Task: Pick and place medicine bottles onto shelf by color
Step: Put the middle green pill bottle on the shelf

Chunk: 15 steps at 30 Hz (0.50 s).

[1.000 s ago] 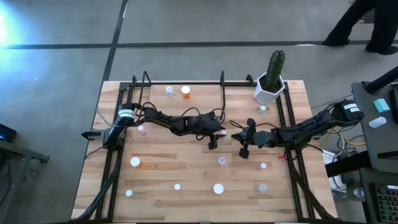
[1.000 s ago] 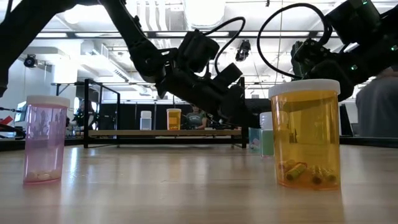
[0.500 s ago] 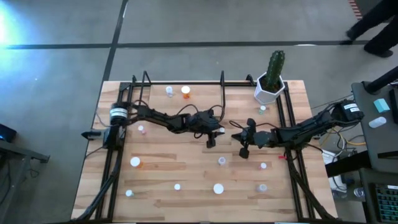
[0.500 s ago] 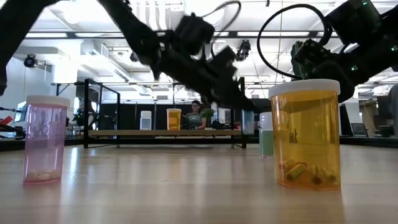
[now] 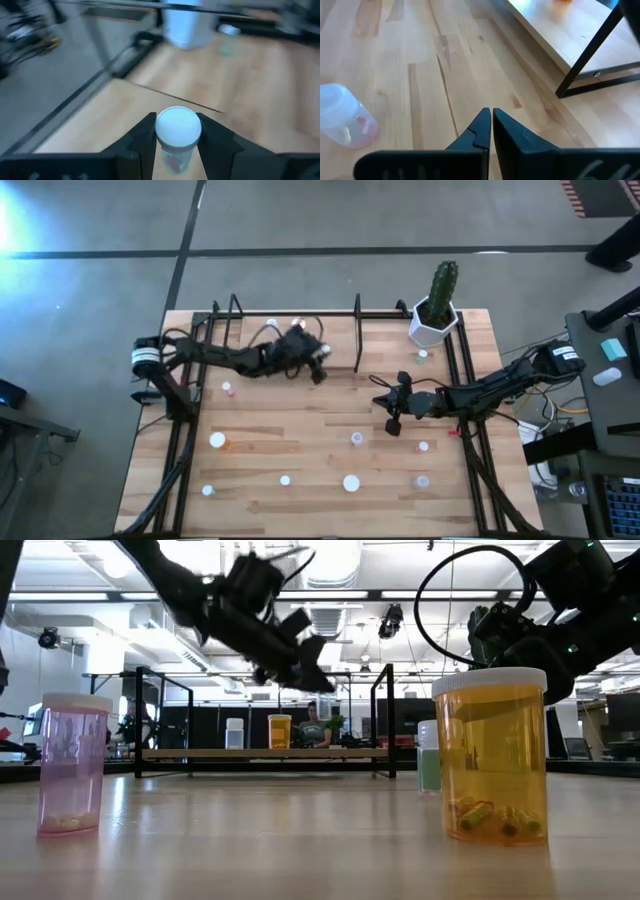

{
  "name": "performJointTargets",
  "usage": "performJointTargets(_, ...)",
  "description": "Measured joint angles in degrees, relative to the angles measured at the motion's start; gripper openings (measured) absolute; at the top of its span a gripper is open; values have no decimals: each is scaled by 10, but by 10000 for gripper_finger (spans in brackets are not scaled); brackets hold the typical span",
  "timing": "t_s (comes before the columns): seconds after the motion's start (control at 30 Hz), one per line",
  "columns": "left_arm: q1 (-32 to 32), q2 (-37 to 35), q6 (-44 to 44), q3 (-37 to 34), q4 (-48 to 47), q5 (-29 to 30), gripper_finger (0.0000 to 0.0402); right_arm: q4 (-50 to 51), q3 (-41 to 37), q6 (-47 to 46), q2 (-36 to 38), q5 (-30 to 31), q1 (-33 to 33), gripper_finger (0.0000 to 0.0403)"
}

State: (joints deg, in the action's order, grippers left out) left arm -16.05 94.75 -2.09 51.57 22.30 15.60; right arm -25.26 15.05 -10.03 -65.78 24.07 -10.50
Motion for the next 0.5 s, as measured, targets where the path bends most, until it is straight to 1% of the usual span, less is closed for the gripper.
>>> performJointTargets(0.1, -41, 21, -21, -3, 38, 1, 106, -4, 0, 2, 0, 0, 0, 9)
performJointTargets(0.23, -67, 59, -37, 7, 64, -1, 106, -7, 0, 6, 0, 0, 0, 9)
performJointTargets(0.33, -72, 89, -40, 21, 78, 1, 106, -5, 0, 7, 0, 0, 0, 9)
performJointTargets(0.5, -71, 110, -36, 41, 77, 15, 106, -3, 0, 6, 0, 0, 0, 9)
